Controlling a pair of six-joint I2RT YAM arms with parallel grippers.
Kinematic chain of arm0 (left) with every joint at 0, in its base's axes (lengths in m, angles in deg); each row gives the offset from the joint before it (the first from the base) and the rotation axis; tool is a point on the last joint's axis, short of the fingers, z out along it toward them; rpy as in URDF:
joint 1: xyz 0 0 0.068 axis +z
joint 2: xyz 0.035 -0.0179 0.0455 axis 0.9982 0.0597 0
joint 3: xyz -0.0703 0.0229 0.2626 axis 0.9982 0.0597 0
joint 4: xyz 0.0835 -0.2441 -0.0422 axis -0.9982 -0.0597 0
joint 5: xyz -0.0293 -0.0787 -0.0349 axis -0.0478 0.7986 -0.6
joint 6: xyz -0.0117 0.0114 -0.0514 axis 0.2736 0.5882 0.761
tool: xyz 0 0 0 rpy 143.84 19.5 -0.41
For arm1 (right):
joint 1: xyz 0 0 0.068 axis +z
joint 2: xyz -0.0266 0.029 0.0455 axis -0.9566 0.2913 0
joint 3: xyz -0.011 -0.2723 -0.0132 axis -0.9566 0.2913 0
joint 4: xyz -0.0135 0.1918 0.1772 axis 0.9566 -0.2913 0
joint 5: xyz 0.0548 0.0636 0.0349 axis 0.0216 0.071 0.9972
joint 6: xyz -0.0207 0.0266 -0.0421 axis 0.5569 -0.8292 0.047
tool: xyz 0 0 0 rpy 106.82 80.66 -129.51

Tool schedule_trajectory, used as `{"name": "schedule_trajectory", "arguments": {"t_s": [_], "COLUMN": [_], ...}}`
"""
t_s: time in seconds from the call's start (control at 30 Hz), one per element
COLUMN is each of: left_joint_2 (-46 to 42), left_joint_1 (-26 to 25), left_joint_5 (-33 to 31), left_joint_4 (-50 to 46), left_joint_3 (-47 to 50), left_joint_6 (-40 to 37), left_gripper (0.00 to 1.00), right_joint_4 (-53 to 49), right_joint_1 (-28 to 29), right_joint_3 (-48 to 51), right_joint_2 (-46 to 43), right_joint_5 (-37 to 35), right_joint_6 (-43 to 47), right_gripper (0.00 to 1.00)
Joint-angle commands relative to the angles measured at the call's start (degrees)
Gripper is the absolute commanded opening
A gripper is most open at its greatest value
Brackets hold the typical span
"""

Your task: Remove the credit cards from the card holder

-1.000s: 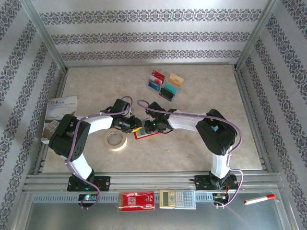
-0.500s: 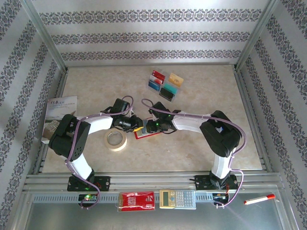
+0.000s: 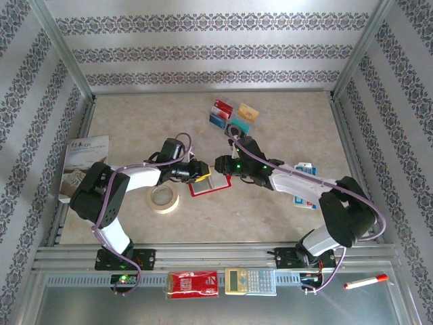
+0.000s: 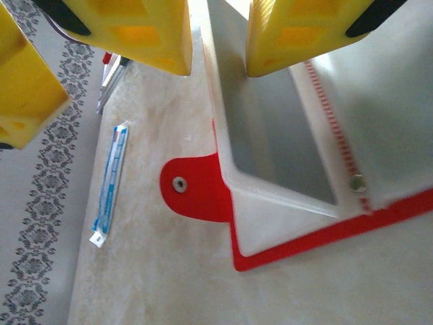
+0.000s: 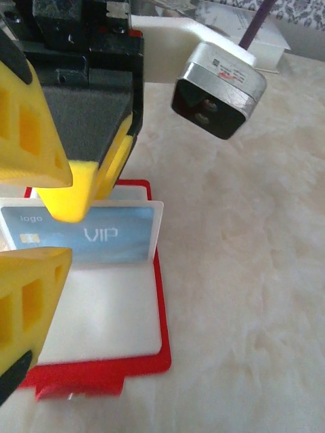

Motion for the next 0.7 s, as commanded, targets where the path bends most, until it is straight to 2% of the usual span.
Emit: {"name": "schedule_trajectory", "arguments": {"t_s": [0.0,0.23,0.4,0.5,0.67], "left_joint_2": [1.70,4.41,1.92,-0.73,-3.65], "left_joint_1": [-1.97,-2.63,-1.98,-0.90,-0.42], "left_joint_5": [1.19,0.19,-1.85,-5.10,-10.63], "left_joint_4": [4.61,4.93,2.57,-1.24,-7.48], "left_joint_3": [-2.30,-4.78,-4.34,-2.95,-0.81], "left_joint_6": [2.25,3.10,2.04,1.32,-0.20], "left_gripper": [0.30,0.37,0.43,0.42,0.36], "right_joint_4": [1.54,0.54,-1.53,-4.00,-10.17], "right_joint_1": [-1.04,-1.59,-1.59,-0.85,1.87], "right_joint_3": [2.56,3.41,2.52,0.52,-4.95], "right_joint_2": [-2.98,-4.86,-3.81,-1.78,4.08], "right_joint_5": [-3.56,-4.38,-4.56,-4.88,-8.18], "right_joint_6": [-0.80,-0.10,0.76,2.06,4.27], "right_gripper": [0.33,0.33,0.33,0.31,0.27]}}
